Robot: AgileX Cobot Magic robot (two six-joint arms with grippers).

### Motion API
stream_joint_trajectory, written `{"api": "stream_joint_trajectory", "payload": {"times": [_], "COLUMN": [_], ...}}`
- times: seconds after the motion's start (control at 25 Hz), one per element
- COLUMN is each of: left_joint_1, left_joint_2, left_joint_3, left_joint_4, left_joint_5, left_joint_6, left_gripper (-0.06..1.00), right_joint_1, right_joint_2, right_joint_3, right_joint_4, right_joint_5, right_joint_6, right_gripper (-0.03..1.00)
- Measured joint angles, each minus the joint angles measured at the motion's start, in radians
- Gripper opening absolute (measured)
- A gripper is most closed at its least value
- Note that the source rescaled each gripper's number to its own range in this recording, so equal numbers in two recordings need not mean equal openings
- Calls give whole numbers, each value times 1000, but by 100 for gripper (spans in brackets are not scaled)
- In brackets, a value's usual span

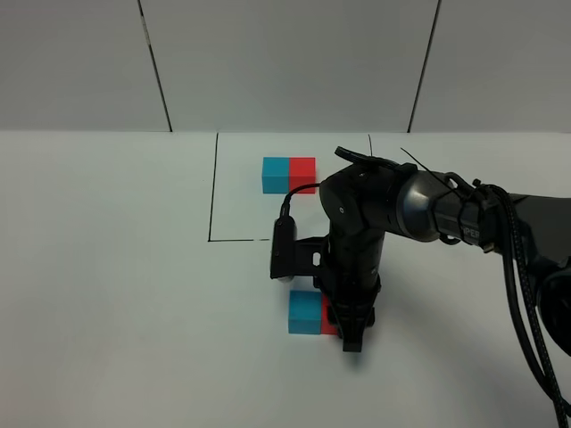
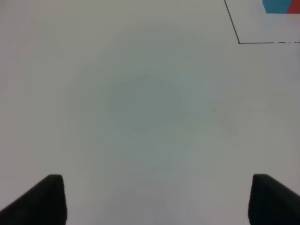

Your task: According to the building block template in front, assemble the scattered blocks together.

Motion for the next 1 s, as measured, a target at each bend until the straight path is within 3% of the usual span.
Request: {"api": "stream_joint_trajectory", "payload": {"times": [0.08, 0.36, 0.4, 0.64, 0.76, 0.84, 1.0], "left_joint_1": [0, 0, 0, 0, 0, 0, 0], "left_joint_2": [0, 0, 0, 0, 0, 0, 0], "left_joint_3": [0, 0, 0, 0, 0, 0, 0], "left_joint_4": [0, -1, -1, -1, -1, -1, -1], "left_joint_5": [0, 0, 0, 0, 0, 0, 0], "left_joint_6": [0, 0, 0, 0, 0, 0, 0], "left_gripper": [79, 79, 79, 79, 79, 79, 79], "right_joint_1": [1, 4, 5, -4, -34, -76, -238], "right_joint_2": [0, -75, -100, -281, -394, -481, -660], "right_joint_3": [0, 1, 1, 1, 9, 54, 255], "right_joint_4": [7, 15, 15, 15, 8, -12, -36], "right_joint_5": [-11, 10, 24, 102, 105, 69, -96], "right_joint_6": [-1, 77, 99, 208, 338, 440, 623], "right_gripper": [22, 95, 100, 100, 100, 100, 100]}}
